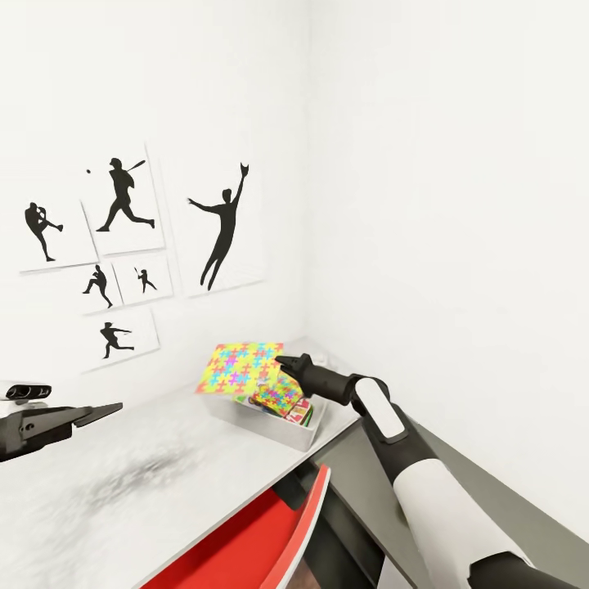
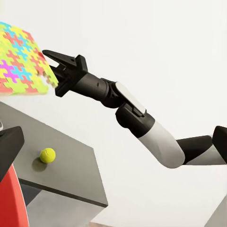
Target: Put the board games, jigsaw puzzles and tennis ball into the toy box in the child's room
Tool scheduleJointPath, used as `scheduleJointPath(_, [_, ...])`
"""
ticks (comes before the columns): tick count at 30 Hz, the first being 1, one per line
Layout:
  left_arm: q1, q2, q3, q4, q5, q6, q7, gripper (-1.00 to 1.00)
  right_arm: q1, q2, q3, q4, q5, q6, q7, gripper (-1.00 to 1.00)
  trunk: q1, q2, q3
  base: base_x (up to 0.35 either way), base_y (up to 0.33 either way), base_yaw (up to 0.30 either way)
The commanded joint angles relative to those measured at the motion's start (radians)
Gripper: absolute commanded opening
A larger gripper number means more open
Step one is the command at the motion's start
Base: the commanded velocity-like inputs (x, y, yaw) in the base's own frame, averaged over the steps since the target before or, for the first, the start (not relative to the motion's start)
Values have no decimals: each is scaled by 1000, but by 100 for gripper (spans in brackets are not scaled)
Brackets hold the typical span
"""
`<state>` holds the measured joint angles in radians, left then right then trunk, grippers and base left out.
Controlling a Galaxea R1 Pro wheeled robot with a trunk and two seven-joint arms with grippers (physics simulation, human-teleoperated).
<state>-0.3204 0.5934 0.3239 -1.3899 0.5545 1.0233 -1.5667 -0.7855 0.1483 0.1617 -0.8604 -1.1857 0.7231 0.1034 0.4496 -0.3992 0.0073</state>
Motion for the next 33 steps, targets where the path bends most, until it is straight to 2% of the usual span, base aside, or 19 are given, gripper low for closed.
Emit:
scheduleJointPath(1, [0,0,0,0,-1,11,-4,100,0,-2,-2,0,4,2,6,-100,0,-1,0,0,0,0])
scheduleJointPath(12, [0,0,0,0,-1,11,-4,100,-1,-12,-10,-1,6,-4,7,-100,0,-1,0,0,0,0])
scheduleJointPath(17, [0,0,0,0,-1,11,-4,100,-1,-19,-10,-2,5,-50,10,-100,0,-1,0,0,0,0])
scheduleJointPath(33, [0,0,0,0,-1,11,-4,100,-6,-24,-9,5,9,-100,9,-100,0,-1,0,0,0,0])
